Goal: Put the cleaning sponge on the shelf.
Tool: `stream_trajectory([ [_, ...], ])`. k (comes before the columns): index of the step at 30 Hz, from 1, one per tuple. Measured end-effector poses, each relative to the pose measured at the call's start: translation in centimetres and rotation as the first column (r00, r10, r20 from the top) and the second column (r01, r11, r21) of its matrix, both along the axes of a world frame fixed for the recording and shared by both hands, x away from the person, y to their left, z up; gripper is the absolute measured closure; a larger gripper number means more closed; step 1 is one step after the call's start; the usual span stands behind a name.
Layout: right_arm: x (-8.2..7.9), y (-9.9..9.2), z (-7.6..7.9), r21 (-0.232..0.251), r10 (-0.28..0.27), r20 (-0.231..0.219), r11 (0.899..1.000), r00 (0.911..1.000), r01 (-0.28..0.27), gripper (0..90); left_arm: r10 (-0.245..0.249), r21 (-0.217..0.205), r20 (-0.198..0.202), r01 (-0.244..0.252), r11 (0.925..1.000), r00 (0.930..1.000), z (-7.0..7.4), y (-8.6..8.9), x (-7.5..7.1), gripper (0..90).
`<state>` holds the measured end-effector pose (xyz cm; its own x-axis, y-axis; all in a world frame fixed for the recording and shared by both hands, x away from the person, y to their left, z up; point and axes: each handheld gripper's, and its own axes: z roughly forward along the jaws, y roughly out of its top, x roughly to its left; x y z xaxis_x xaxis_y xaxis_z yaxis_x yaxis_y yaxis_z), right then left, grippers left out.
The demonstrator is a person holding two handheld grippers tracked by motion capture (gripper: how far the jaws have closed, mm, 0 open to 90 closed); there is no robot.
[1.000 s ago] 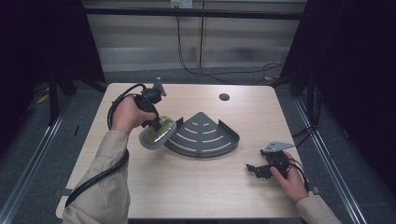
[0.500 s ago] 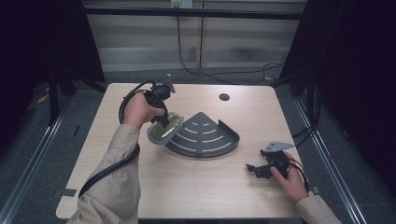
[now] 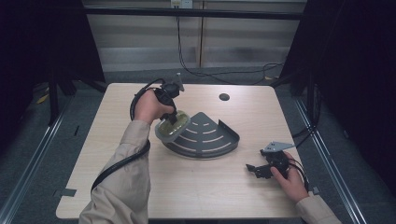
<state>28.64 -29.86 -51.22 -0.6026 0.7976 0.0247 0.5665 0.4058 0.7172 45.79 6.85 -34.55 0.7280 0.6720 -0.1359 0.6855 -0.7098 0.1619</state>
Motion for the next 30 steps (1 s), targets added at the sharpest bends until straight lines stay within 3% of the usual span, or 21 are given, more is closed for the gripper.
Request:
stream_trajectory([
  [11,0.0,0.0,0.0,0.0,0.0,0.0,1.0,1.0,0.0,9.8,-0.024,0.02,0.017,0.023,0.9995,0.9996,-0.5,-1.6,0.5,70.8],
  [16,0.0,0.0,0.0,0.0,0.0,-0.001,1.0,1.0,0.0,9.8,-0.023,0.012,0.002,0.023,0.9997,0.9997,-0.9,-2.3,0.7,70.8],
  [30,0.0,0.0,0.0,-0.001,0.001,0.0,1.0,1.0,-0.001,9.8,-0.028,0.01,0.008,0.028,0.9996,0.9996,-2.1,-3.8,1.4,70.8],
])
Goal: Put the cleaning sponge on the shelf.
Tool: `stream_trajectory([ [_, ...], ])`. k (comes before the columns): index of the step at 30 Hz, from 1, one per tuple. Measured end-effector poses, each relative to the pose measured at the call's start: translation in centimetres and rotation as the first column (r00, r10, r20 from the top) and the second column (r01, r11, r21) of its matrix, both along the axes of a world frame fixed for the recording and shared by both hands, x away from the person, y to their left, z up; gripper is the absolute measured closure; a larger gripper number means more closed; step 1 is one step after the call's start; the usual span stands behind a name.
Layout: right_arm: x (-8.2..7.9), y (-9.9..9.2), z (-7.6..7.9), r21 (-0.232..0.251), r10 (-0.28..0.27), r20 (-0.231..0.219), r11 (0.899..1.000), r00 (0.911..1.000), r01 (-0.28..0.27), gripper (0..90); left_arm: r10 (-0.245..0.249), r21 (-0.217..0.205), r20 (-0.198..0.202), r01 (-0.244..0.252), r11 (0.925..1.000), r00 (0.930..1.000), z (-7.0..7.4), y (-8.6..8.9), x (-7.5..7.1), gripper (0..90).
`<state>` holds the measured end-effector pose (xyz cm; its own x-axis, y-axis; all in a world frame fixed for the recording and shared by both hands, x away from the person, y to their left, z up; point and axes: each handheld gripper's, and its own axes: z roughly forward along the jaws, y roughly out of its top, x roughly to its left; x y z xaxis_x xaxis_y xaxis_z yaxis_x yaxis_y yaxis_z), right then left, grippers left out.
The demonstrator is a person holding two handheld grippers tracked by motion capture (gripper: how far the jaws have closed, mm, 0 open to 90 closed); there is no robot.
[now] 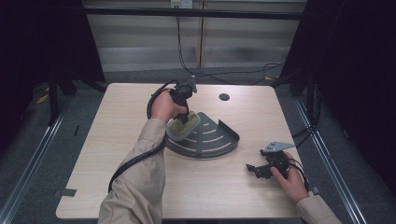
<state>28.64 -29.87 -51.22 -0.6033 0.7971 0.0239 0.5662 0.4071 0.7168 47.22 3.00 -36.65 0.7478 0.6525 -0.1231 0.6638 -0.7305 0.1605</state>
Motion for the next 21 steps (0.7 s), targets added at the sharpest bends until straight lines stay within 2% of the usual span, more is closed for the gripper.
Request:
stream_trajectory([
  [9,0.0,0.0,0.0,0.0,0.0,0.0,1.0,1.0,0.0,9.8,-0.003,0.016,0.009,0.003,0.9999,1.0,-0.8,-0.9,0.3,70.8],
  [21,0.0,0.0,0.0,0.0,0.0,0.0,1.0,1.0,0.0,9.8,-0.004,0.017,0.012,0.004,0.9999,0.9999,-1.7,-1.7,0.5,70.8],
])
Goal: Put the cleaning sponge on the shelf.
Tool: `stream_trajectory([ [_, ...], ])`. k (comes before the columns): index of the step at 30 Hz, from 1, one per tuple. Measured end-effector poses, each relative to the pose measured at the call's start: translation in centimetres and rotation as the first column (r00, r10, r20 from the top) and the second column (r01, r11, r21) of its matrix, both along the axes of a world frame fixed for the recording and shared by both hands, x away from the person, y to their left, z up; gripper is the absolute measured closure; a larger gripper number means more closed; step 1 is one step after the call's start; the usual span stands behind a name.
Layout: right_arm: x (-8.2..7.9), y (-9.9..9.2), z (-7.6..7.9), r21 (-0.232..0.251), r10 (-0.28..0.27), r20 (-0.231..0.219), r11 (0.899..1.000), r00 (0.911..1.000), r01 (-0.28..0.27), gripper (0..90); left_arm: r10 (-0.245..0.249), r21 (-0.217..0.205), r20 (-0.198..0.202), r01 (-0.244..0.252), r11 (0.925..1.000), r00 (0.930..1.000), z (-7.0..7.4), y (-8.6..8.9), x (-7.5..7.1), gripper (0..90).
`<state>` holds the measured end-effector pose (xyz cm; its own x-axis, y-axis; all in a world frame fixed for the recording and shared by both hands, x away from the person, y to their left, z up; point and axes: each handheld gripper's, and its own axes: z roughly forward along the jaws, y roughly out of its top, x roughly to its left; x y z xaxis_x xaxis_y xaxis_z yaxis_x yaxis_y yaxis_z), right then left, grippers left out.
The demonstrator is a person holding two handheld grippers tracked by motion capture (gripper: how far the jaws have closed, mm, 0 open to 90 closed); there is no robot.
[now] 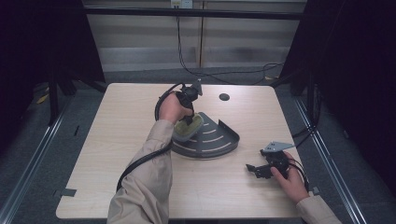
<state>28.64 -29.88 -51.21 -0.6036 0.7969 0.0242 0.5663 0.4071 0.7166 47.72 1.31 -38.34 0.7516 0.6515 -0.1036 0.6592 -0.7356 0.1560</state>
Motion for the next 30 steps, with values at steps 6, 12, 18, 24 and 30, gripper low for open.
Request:
stream_trajectory([
  [6,0.0,0.0,0.0,0.0,0.0,0.001,1.0,1.0,0.0,9.8,0.005,-0.002,-0.011,-0.005,1.0,0.9999,-0.7,0.0,0.2,70.8],
  [12,0.0,0.0,0.0,0.0,0.0,0.0,1.0,1.0,0.0,9.8,0.005,-0.008,-0.015,-0.005,1.0,0.9999,-1.4,0.1,0.1,70.8],
  [18,0.0,0.0,0.0,0.0,-0.001,0.001,1.0,1.0,0.001,9.8,-0.002,-0.007,-0.021,0.002,1.0,0.9998,-1.9,0.7,0.0,70.8],
  [24,0.0,0.0,0.0,0.0,-0.001,0.0,1.0,1.0,0.001,9.8,0.001,-0.009,-0.024,-0.001,1.0,0.9997,-2.7,1.4,0.0,70.7],
  [30,0.0,0.0,0.0,0.001,-0.002,0.0,1.0,1.0,0.002,9.8,-0.001,-0.005,-0.024,0.001,1.0,0.9997,-3.1,2.0,0.0,70.6],
])
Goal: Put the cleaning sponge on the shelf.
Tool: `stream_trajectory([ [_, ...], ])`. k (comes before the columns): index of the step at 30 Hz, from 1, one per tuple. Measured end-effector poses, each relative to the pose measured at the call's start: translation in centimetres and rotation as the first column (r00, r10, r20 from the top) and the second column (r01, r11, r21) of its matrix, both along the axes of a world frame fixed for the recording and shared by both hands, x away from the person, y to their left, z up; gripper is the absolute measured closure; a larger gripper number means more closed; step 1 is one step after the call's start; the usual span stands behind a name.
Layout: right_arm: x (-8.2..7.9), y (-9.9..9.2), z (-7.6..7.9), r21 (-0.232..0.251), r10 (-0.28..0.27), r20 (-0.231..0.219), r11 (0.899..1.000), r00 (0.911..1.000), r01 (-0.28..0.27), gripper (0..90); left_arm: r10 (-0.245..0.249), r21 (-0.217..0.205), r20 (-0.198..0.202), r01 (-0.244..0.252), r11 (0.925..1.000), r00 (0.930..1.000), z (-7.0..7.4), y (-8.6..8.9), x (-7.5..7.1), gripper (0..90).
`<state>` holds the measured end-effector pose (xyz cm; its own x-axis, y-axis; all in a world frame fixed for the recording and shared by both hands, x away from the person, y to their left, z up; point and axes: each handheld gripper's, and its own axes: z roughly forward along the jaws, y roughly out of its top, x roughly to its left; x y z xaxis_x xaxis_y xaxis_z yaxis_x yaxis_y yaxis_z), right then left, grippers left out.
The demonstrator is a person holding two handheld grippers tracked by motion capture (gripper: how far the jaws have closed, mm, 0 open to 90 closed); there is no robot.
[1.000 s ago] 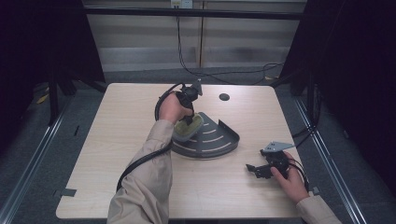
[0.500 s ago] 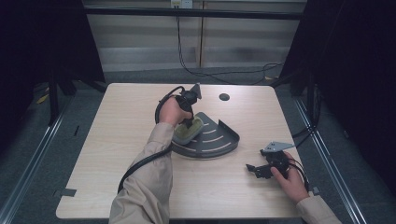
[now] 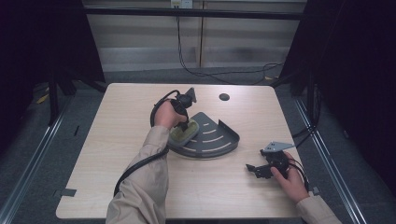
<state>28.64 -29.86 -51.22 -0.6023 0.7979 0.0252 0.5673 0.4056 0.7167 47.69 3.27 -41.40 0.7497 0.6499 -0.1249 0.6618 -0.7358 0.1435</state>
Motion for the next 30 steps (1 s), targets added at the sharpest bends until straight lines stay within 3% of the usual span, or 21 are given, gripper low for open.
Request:
stream_trajectory([
  [14,0.0,0.0,0.0,-0.001,0.001,0.001,1.0,1.0,-0.001,9.8,-0.023,0.012,0.006,0.023,0.9997,0.9997,-0.6,0.6,-0.1,70.3],
  [30,0.0,0.0,0.0,0.0,0.0,0.0,1.0,1.0,0.0,9.8,-0.011,0.018,0.015,0.011,0.9998,0.9998,-1.0,1.1,-0.2,70.0],
])
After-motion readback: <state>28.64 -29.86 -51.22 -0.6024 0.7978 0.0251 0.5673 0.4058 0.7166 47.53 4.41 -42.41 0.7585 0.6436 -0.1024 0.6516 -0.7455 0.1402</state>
